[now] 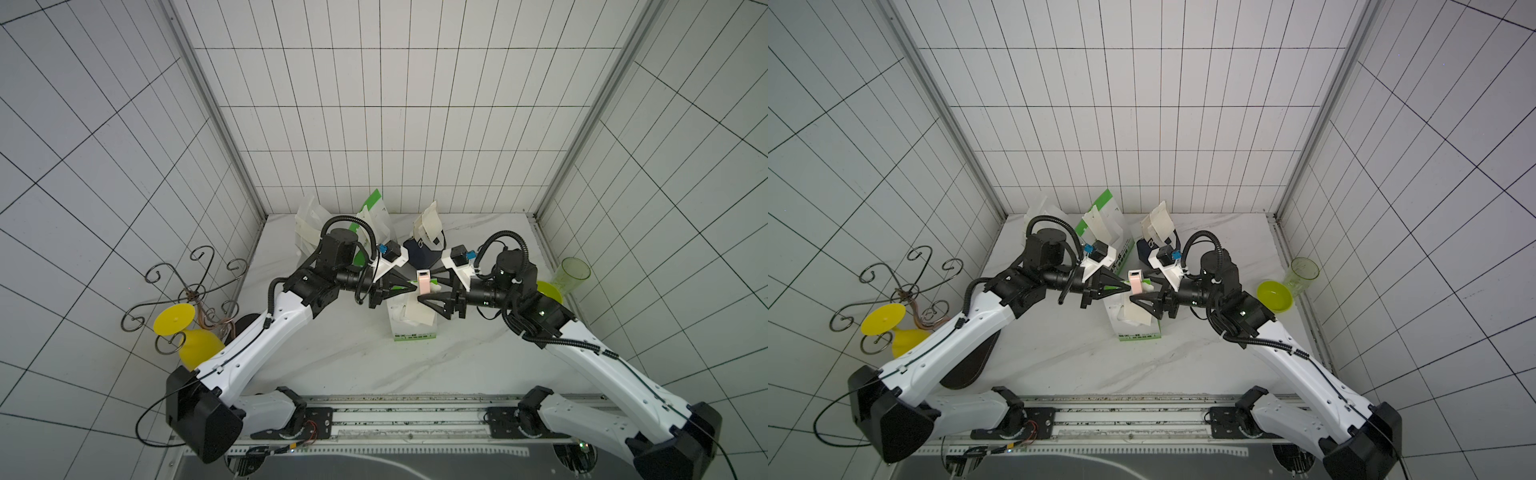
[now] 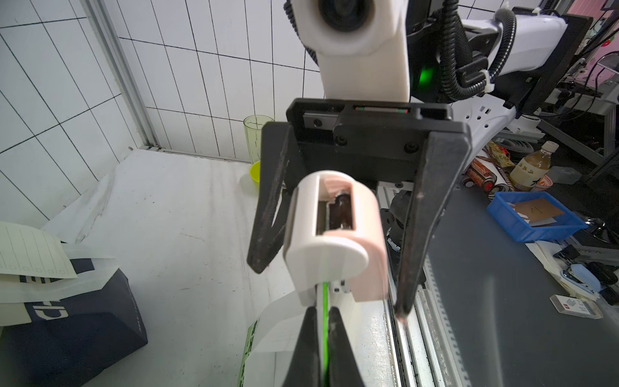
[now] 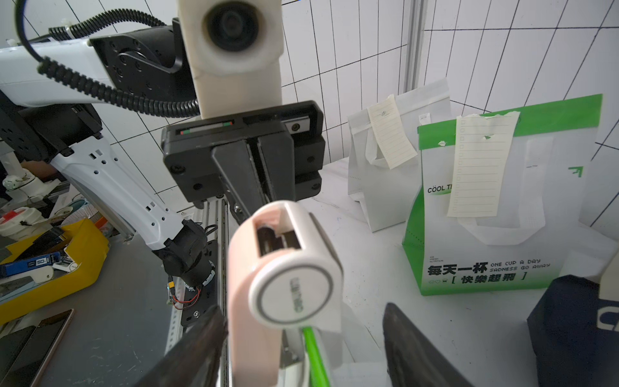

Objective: Staple the receipts to the bags
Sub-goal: Staple the receipt to the takeout bag, then pick up the stapler from the takeout bag.

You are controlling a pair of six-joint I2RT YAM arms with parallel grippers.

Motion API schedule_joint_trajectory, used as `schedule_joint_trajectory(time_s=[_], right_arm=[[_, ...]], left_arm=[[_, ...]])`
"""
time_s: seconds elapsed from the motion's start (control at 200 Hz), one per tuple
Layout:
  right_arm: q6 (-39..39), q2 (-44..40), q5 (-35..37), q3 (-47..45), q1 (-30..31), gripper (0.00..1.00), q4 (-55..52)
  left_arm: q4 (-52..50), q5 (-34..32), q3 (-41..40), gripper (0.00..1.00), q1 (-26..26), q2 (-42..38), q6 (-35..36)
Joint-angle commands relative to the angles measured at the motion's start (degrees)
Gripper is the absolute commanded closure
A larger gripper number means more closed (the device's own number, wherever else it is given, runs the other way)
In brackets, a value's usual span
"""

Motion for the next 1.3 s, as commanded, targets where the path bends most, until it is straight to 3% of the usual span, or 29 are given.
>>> schedule_joint_trajectory(time_s=[0.0, 0.255, 0.57, 0.585, 0.615, 0.64, 0.68, 0.715, 0.9, 1.054, 1.164, 1.294], right_arm=[[-1.9, 0.7, -2.4, 6.2, -0.4, 0.41, 0.0], [-0.3, 0.7, -3.3, 4.7, -1.4, 1.0, 2.7], [4.1, -0.8, 2.4, 2.5, -1.6, 1.0, 7.2], [4.3, -1.0, 3.0, 2.4, -1.6, 0.93, 7.4], [4.4, -1.5, 3.9, 2.3, -1.6, 0.65, 7.7], [4.7, -2.0, 5.4, 2.2, -1.6, 0.49, 7.7], [5.4, -3.2, 7.7, 2.1, -1.6, 0.34, 8.0], [5.3, -4.2, 9.1, 1.9, -1.6, 0.27, 8.2], [8.5, -9.0, 17.0, 1.0, -1.6, 0.18, 11.7], [12.6, -9.1, 32.0, 1.4, 1.1, 0.2, 11.4], [9.1, -7.9, 43.0, 2.0, 7.0, 0.21, 10.1], [6.6, -7.1, 46.9, 2.1, 10.1, 0.22, 8.9]], left_arm=[[0.5, 2.6, 1.4, 1.0, -0.5, -0.6, 1.8], [0.9, 3.7, 1.4, 1.0, -1.0, -0.9, 1.4], [3.5, 2.5, 0.6, 1.0, -1.1, -1.2, -0.9], [3.7, 2.0, 0.4, 1.0, -1.1, -1.2, -1.2], [3.9, 0.9, 0.4, 1.0, -1.0, -1.2, -1.5], [4.4, -0.3, 0.2, 1.0, -1.1, -1.3, -2.3], [6.1, -1.9, -0.5, 1.0, -1.1, -1.6, -3.8], [6.8, -3.3, -1.0, 1.0, -1.2, -1.9, -4.6], [13.7, -14.7, -3.6, 1.0, -3.9, -3.0, -12.3], [14.9, -32.7, -3.0, 1.0, -11.3, -2.1, -14.2], [15.5, -38.4, -2.3, 1.0, -13.4, -1.1, -15.7], [15.3, -40.6, -1.2, 1.0, -13.7, -0.2, -17.5]])
